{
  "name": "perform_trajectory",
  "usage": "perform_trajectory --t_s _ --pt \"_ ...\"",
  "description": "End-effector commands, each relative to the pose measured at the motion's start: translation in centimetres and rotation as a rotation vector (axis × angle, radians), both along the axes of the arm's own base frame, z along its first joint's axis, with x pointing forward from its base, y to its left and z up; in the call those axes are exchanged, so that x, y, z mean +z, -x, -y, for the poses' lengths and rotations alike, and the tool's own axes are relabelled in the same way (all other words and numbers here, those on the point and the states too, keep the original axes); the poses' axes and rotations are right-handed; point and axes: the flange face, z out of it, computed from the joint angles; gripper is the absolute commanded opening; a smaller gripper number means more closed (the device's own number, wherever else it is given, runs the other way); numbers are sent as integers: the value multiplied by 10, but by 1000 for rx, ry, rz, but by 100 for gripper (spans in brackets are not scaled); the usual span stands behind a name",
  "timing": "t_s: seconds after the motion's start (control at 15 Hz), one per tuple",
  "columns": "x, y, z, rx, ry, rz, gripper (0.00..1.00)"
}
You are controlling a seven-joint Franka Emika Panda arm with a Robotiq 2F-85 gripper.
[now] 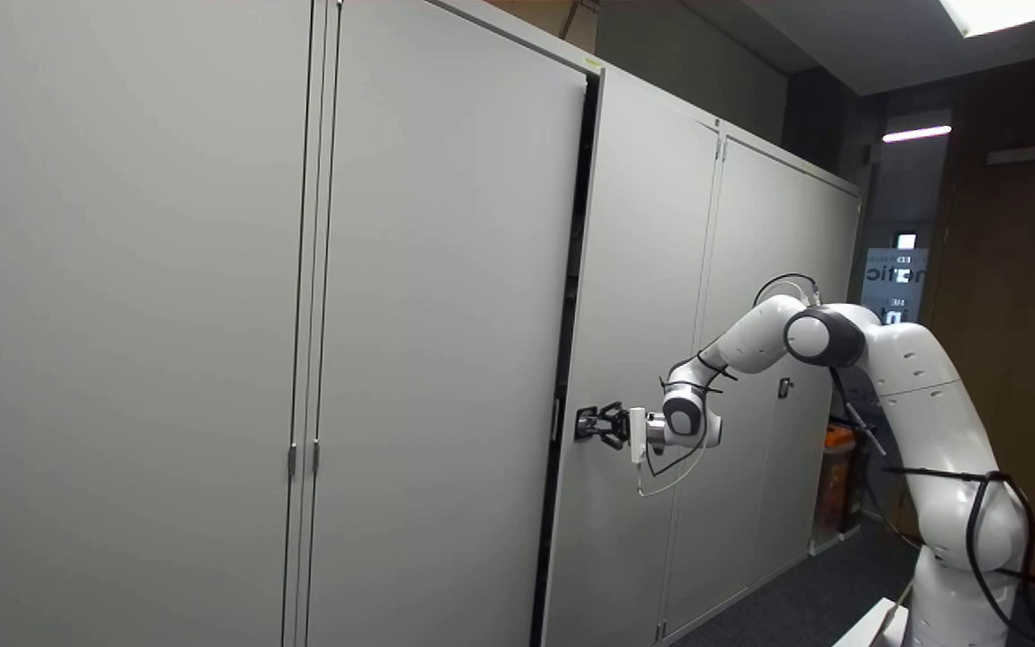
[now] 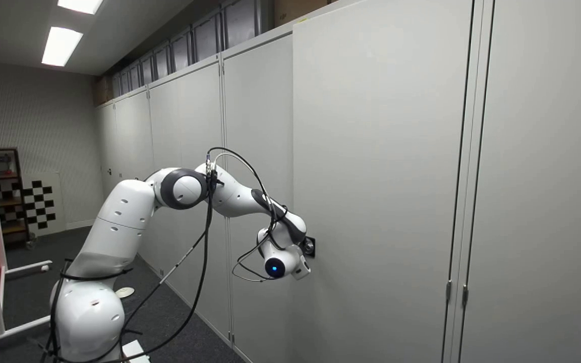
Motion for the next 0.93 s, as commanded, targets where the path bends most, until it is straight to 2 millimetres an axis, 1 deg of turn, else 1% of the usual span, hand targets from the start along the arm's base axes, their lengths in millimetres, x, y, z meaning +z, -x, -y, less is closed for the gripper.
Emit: perform_trajectory --t_s 0.0,0.33,0.87 --pt "15 26 1 46 1 30 8" --pt "17 39 7 68 -1 30 8" --pt "18 52 16 84 -11 28 8"
